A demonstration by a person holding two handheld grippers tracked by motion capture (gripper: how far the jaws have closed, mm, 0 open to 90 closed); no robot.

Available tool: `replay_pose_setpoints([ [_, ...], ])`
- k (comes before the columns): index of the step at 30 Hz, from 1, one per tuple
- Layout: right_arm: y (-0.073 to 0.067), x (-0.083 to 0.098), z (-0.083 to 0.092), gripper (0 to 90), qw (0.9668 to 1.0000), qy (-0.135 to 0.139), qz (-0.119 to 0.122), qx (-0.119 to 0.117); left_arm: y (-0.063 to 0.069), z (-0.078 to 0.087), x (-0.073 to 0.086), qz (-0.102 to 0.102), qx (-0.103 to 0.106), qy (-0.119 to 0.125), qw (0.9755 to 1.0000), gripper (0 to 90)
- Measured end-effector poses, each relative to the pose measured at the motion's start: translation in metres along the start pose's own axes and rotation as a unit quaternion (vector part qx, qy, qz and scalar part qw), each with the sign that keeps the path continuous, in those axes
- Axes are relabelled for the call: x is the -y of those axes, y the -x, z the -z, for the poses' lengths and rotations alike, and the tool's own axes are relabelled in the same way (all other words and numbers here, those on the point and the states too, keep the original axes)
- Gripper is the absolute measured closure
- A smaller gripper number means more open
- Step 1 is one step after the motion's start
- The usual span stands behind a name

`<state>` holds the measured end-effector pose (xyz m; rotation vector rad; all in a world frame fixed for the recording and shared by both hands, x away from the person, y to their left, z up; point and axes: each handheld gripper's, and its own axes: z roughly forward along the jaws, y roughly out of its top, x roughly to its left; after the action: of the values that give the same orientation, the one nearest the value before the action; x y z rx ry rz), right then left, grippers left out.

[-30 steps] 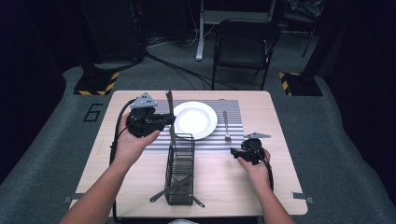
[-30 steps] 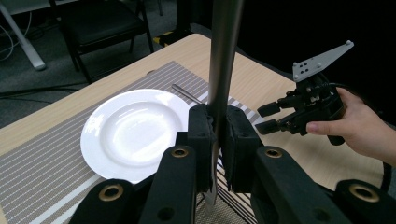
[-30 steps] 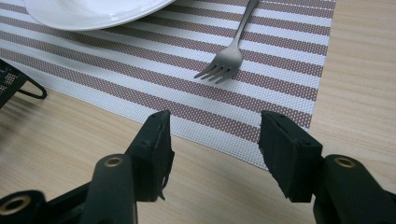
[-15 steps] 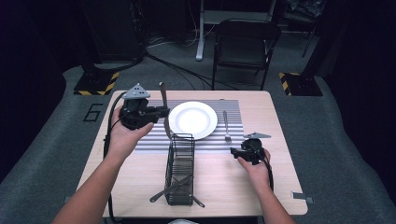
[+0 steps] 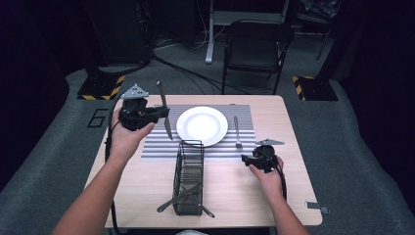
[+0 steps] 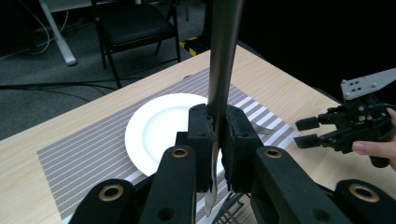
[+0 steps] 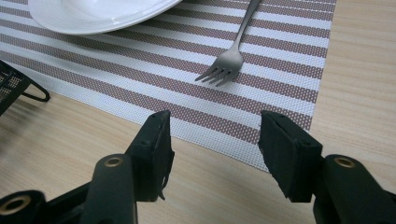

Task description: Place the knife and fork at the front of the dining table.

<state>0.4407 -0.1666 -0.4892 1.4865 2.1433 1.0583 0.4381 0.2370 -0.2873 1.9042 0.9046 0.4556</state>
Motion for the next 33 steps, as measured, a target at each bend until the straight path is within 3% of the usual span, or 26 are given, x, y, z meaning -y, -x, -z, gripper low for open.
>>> replay_pose_setpoints([
  [14,0.0,0.0,0.0,43.6,1.0,-0.001,-0.003,0.0,-0.028,-0.009,0.016,0.027,-0.026,0.004,0.9993,82.4],
  [33,0.0,0.0,0.0,43.6,1.0,-0.003,0.0,0.0,-0.06,-0.023,0.043,0.066,-0.075,0.009,0.995,82.4],
])
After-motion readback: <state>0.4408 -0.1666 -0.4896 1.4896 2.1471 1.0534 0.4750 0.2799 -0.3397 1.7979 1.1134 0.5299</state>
